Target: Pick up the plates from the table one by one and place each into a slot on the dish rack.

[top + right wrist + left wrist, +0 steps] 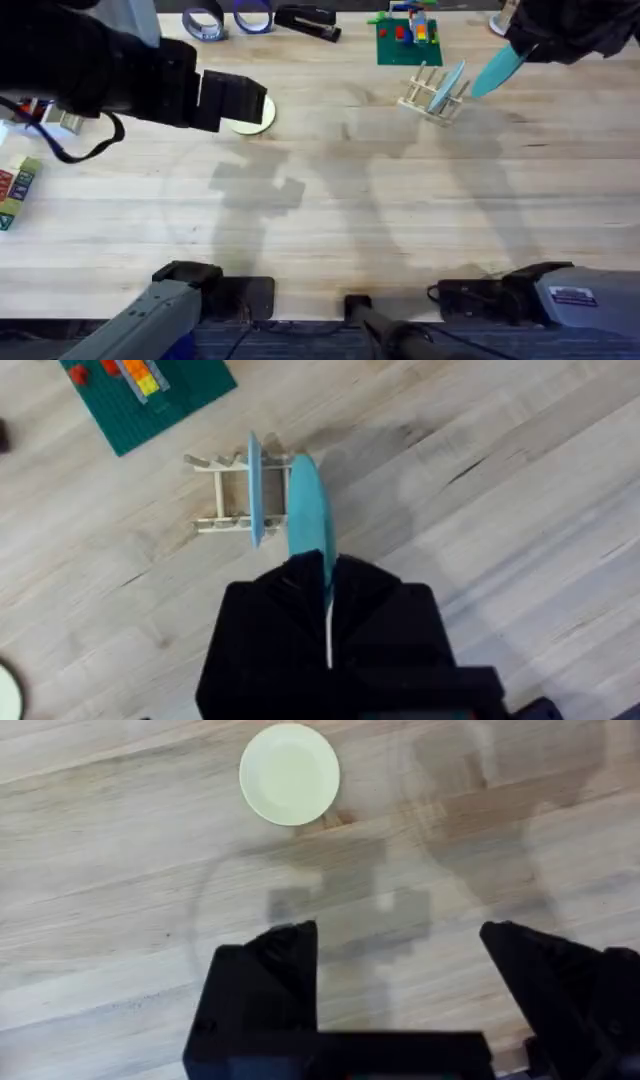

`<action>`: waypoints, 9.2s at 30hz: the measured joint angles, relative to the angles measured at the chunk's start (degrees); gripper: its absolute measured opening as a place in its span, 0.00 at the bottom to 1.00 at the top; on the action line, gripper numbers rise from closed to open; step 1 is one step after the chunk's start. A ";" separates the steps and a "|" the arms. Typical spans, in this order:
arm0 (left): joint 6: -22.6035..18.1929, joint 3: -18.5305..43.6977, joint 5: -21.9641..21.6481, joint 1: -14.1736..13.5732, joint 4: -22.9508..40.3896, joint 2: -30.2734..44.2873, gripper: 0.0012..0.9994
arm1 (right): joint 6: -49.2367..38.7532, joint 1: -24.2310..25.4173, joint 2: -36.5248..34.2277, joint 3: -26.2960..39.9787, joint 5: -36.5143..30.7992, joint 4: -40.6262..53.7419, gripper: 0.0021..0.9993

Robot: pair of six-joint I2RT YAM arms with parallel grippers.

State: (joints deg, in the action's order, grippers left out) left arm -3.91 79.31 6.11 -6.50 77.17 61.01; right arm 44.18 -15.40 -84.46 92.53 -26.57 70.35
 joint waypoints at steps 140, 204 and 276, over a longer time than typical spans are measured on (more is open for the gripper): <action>0.01 0.00 0.00 0.00 0.00 0.02 0.99 | -5.68 4.59 -18.47 0.31 3.94 -10.45 0.03; 0.01 0.00 0.00 0.00 0.00 0.00 0.99 | -40.31 -15.23 -2.00 3.76 18.72 -10.32 0.90; -13.81 0.13 29.36 25.76 -11.59 38.37 0.04 | -48.74 -15.23 -2.00 3.76 33.09 -10.32 0.99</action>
State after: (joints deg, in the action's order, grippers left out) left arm -17.72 79.44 35.47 19.26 65.58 99.38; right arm -4.56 -30.63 -86.46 96.29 6.52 60.03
